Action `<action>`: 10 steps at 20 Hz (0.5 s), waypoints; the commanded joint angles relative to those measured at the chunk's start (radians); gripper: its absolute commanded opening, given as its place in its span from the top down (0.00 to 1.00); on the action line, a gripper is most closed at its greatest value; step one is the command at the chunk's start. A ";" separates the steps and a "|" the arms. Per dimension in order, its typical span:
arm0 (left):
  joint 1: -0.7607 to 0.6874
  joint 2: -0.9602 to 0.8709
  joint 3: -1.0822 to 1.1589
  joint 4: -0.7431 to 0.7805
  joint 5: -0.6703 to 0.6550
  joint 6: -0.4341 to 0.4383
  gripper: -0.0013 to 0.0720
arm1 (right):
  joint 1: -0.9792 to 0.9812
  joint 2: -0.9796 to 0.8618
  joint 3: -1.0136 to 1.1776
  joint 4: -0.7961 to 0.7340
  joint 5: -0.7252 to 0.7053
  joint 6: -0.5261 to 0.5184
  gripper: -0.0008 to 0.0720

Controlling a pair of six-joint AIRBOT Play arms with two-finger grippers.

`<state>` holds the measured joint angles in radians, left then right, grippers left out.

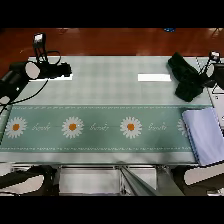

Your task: Fold the shirts.

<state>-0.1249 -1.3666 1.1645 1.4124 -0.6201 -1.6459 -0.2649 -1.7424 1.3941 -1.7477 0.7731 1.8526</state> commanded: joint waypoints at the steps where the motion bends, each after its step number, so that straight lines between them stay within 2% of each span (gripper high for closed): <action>1: 0.029 0.007 0.034 -0.005 -0.135 0.032 0.29 | -0.013 -0.046 0.022 0.203 0.080 -0.146 0.96; 3: 0.076 0.030 0.110 -0.005 -0.315 0.127 0.29 | -0.011 -0.024 0.097 0.277 0.172 -0.243 0.96; 5: 0.133 0.073 0.170 -0.006 -0.464 0.154 0.29 | -0.011 0.033 0.206 0.378 0.242 -0.312 0.96; 8: 0.200 0.196 0.142 -0.029 -0.546 0.150 0.29 | -0.005 0.170 0.332 0.518 0.248 -0.398 0.96; 10: 0.210 0.309 0.049 -0.084 -0.530 0.150 0.29 | 0.026 0.257 0.438 0.518 0.261 -0.431 0.96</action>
<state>0.0479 -1.1786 1.2736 1.3865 -1.0733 -1.5127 -0.2623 -1.5898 1.7050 -1.3243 0.9974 1.5127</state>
